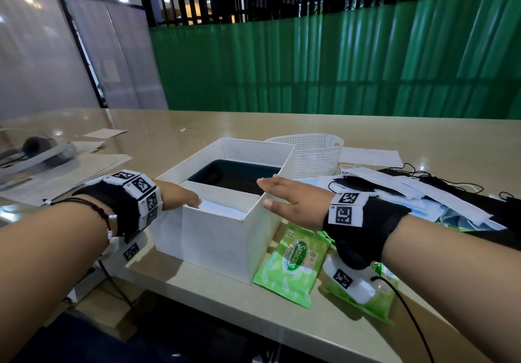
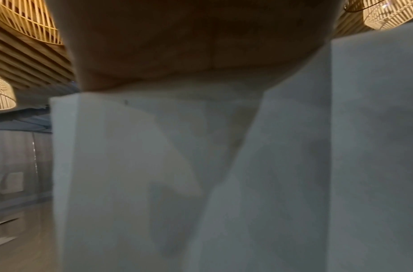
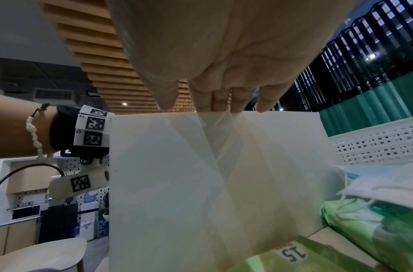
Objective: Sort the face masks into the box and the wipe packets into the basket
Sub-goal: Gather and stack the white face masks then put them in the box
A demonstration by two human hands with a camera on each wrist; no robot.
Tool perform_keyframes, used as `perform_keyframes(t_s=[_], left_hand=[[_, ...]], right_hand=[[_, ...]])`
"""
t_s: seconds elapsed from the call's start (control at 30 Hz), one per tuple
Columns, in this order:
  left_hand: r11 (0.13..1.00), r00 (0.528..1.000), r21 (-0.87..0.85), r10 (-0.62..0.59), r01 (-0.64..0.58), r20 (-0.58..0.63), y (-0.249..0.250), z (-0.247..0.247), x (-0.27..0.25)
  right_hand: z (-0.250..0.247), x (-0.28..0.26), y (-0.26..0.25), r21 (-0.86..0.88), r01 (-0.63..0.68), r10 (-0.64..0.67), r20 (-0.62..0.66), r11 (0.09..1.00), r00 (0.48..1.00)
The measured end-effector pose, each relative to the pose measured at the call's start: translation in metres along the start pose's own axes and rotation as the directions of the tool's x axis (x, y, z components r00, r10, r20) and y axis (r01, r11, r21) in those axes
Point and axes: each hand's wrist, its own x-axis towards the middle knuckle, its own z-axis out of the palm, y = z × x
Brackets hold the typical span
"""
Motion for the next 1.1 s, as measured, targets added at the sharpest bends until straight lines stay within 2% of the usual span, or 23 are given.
perform_keyframes(t_s=[0.17, 0.23, 0.33, 0.5, 0.57, 0.67, 0.8, 0.9, 0.97, 1.1], left_hand=[[0.999, 1.000, -0.049, 0.007, -0.007, -0.005, 0.003, 0.001, -0.005], [0.995, 0.999, -0.093, 0.031, -0.032, -0.008, 0.008, 0.000, -0.012], [0.979, 0.994, -0.178, 0.107, -0.098, 0.038, 0.029, -0.004, -0.030], [0.914, 0.949, -0.268, 0.316, -0.306, -0.008, 0.078, -0.009, -0.065], [0.860, 0.902, -0.290, 0.429, -0.421, -0.037, 0.099, -0.009, -0.079], [0.766, 0.785, -0.179, 0.615, -0.617, -0.078, 0.123, -0.006, -0.100], [0.649, 0.670, -0.178, 0.735, -0.739, -0.100, 0.153, 0.010, -0.125], [0.605, 0.633, -0.227, 0.771, -0.763, -0.070, 0.171, 0.028, -0.132], [0.596, 0.642, -0.312, 0.765, -0.740, -0.061, 0.179, 0.041, -0.128], [0.627, 0.759, -0.545, 0.651, -0.557, -0.027, 0.196, 0.067, -0.103]], right_hand=[[-0.007, -0.008, 0.005, -0.024, -0.001, 0.002, 0.035, 1.000, 0.999], [-0.009, -0.014, 0.015, -0.018, -0.038, 0.038, 0.019, 0.999, 0.999], [-0.015, -0.027, 0.031, -0.001, -0.113, 0.113, -0.040, 0.994, 0.993], [-0.023, -0.046, 0.053, 0.032, -0.214, 0.215, -0.068, 0.976, 0.974], [-0.027, -0.054, 0.061, 0.020, -0.251, 0.252, -0.069, 0.968, 0.965], [-0.033, -0.070, 0.073, 0.030, -0.327, 0.328, -0.058, 0.945, 0.943], [-0.046, -0.096, 0.092, 0.013, -0.435, 0.434, -0.099, 0.900, 0.895], [-0.056, -0.117, 0.111, 0.023, -0.541, 0.538, -0.151, 0.841, 0.830], [-0.060, -0.130, 0.124, 0.086, -0.621, 0.626, -0.173, 0.779, 0.761], [-0.057, -0.145, 0.148, 0.315, -0.730, 0.777, -0.041, 0.607, 0.628]])
